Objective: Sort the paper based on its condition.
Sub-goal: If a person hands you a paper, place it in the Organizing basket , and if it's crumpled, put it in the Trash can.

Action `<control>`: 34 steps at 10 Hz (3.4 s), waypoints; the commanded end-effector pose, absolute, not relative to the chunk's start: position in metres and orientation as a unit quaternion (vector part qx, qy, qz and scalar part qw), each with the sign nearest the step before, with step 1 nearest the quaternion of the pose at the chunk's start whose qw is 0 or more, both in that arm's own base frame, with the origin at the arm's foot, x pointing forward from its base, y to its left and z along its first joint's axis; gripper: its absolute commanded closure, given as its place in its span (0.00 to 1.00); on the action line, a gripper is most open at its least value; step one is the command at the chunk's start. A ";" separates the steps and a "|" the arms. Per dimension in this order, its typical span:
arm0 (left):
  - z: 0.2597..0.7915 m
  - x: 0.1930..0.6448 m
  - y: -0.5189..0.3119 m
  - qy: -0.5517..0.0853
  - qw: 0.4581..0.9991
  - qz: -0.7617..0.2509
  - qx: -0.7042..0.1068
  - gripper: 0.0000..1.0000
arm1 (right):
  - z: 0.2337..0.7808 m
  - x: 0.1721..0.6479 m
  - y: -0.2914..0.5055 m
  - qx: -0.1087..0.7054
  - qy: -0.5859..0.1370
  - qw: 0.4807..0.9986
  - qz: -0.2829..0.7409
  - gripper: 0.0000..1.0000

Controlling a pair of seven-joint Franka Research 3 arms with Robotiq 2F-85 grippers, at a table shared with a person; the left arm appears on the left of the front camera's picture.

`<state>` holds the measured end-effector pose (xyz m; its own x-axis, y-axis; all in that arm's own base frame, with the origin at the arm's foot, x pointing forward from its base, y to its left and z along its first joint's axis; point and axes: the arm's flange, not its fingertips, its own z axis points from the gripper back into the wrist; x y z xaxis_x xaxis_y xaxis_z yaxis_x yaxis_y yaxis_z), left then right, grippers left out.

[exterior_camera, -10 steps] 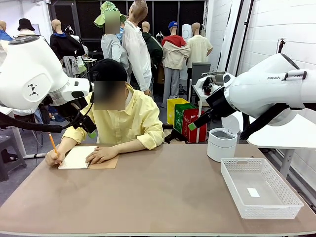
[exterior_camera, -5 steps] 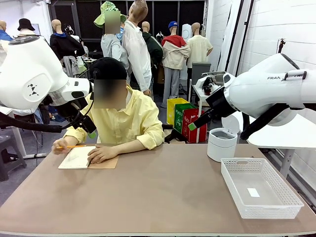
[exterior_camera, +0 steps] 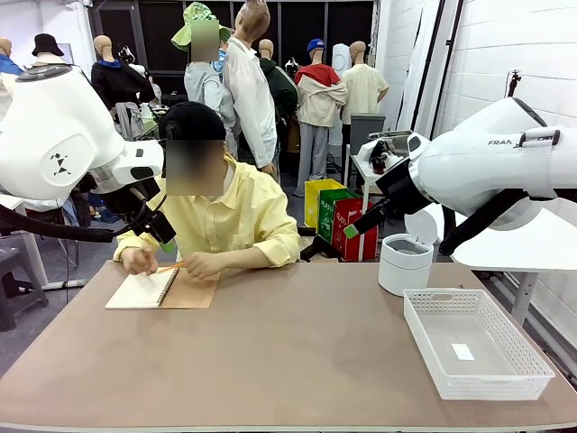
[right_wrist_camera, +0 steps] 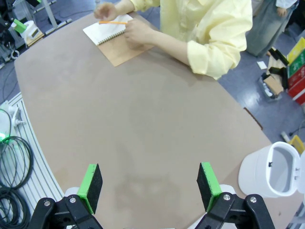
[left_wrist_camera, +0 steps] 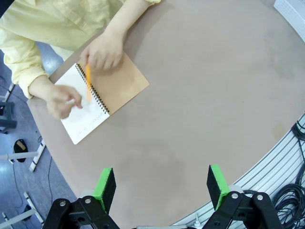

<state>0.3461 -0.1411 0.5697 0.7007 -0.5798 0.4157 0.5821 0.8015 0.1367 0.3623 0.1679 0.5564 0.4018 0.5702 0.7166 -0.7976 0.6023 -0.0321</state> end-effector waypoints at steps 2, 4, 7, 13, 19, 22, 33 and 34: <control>0.570 0.346 -0.140 -0.225 0.922 -0.315 -0.002 0.00 | 0.557 0.363 0.168 0.159 -0.351 0.822 0.418 0.00; 0.570 0.346 -0.140 -0.225 0.922 -0.315 -0.002 0.00 | 0.557 0.363 0.168 0.159 -0.351 0.822 0.418 0.00; 0.570 0.346 -0.140 -0.225 0.922 -0.315 -0.002 0.00 | 0.557 0.363 0.168 0.159 -0.351 0.822 0.418 0.00; 0.570 0.346 -0.140 -0.225 0.922 -0.315 -0.002 0.00 | 0.557 0.363 0.168 0.159 -0.351 0.822 0.418 0.00; 0.570 0.346 -0.140 -0.225 0.922 -0.315 -0.002 0.00 | 0.557 0.363 0.168 0.159 -0.351 0.822 0.418 0.00; 0.570 0.346 -0.140 -0.225 0.922 -0.315 -0.002 0.00 | 0.557 0.363 0.168 0.159 -0.351 0.822 0.418 0.00; 0.570 0.346 -0.140 -0.225 0.922 -0.315 -0.002 0.00 | 0.557 0.363 0.168 0.159 -0.351 0.822 0.418 0.00; 0.570 0.346 -0.140 -0.225 0.922 -0.315 -0.002 0.00 | 0.557 0.363 0.168 0.159 -0.351 0.822 0.418 0.00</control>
<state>0.3461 -0.1411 0.5697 0.7007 -0.5798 0.4157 0.5821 0.8015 0.1367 0.3623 0.1679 0.5564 0.4018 0.5702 0.7166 -0.7976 0.6023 -0.0321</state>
